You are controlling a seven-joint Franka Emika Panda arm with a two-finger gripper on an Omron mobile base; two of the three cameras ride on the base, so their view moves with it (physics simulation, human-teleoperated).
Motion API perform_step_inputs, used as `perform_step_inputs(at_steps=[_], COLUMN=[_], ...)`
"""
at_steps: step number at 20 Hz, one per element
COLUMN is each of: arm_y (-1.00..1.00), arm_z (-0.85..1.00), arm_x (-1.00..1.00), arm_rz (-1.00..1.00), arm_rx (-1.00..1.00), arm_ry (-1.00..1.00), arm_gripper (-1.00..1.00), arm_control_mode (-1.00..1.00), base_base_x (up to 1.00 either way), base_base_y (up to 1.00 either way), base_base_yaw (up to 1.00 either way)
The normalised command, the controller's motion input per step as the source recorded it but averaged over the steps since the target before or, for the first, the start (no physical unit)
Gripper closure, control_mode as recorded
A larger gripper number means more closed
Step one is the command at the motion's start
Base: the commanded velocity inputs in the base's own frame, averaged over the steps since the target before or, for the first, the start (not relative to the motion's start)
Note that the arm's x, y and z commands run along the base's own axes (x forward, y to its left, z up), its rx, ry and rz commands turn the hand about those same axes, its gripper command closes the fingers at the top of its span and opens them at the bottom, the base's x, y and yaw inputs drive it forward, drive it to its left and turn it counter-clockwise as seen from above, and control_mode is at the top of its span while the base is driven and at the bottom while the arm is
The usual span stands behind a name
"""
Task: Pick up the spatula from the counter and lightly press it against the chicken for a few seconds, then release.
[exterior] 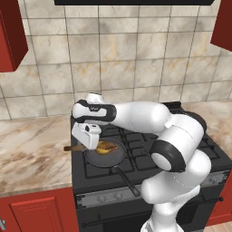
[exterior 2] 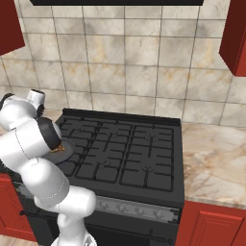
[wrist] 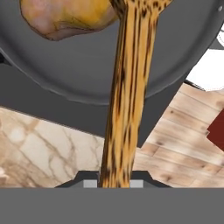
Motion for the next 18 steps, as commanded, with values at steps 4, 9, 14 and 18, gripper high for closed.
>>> perform_step_inputs(at_steps=[4, 9, 14, 18], arm_y=[-0.01, -0.17, -0.36, -0.55], arm_z=[0.05, 0.46, 0.46, 0.27], arm_x=[-0.1, -0.39, -0.33, -0.3], arm_rz=[0.0, 0.0, 0.0, 0.01], arm_rx=[0.0, 0.0, 0.0, 0.0], arm_ry=[-0.03, -0.17, -0.18, -0.18], arm_gripper=[1.0, 1.0, 1.0, 1.0], arm_control_mode=[-1.0, -1.0, -1.0, -1.0], base_base_x=[0.0, 0.0, 0.0, 0.0], base_base_y=[0.0, 0.0, 0.0, 0.0], base_base_yaw=[0.0, 0.0, 0.0, 0.0])
